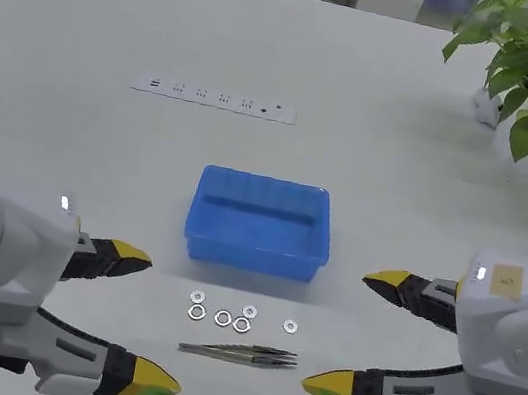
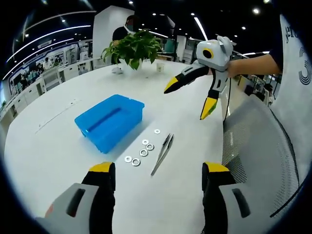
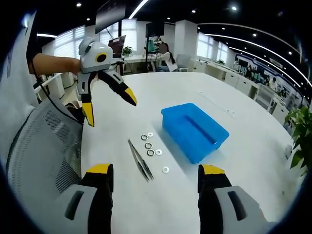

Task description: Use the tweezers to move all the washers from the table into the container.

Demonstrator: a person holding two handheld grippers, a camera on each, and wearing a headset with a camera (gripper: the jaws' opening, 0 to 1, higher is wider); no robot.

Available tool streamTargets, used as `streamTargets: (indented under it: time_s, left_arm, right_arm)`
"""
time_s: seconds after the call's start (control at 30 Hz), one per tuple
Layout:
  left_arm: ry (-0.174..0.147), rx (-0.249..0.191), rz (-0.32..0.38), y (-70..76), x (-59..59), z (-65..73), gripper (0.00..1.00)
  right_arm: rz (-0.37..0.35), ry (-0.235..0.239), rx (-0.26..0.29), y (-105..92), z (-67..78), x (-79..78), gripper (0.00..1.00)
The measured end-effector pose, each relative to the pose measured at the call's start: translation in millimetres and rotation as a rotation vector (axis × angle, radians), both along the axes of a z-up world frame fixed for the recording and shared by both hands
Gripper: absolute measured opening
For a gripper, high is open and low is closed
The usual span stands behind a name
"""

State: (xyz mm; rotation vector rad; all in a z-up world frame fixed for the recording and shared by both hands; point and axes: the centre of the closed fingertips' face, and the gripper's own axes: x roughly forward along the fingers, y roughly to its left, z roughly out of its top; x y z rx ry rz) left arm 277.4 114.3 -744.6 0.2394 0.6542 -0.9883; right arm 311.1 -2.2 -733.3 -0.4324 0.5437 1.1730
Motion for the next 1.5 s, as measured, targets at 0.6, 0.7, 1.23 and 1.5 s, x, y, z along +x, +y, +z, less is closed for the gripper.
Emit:
streamTargets:
  time_s: [0.6,0.7,1.23,1.5]
  left_arm:
    - [0.091,0.032,-0.017,-21.5,16.1,-40.4,0.43]
    - [0.112,0.037,-0.025,-24.4,15.7,-46.5,0.42]
    - [0.154,0.06,-0.086,-29.9,13.2,-64.4,0.35]
    - [0.166,0.04,-0.101,-31.7,12.4,-63.7,0.3]
  right_arm:
    - [0.204,0.055,-0.11,39.3,-46.2,-19.0,0.41]
    - [0.229,0.054,-0.13,45.3,-53.1,-16.3,0.37]
    - [0.342,0.087,-0.241,53.9,-81.1,-11.9,0.21]
    - [0.373,0.059,-0.271,53.2,-83.7,-8.9,0.15]
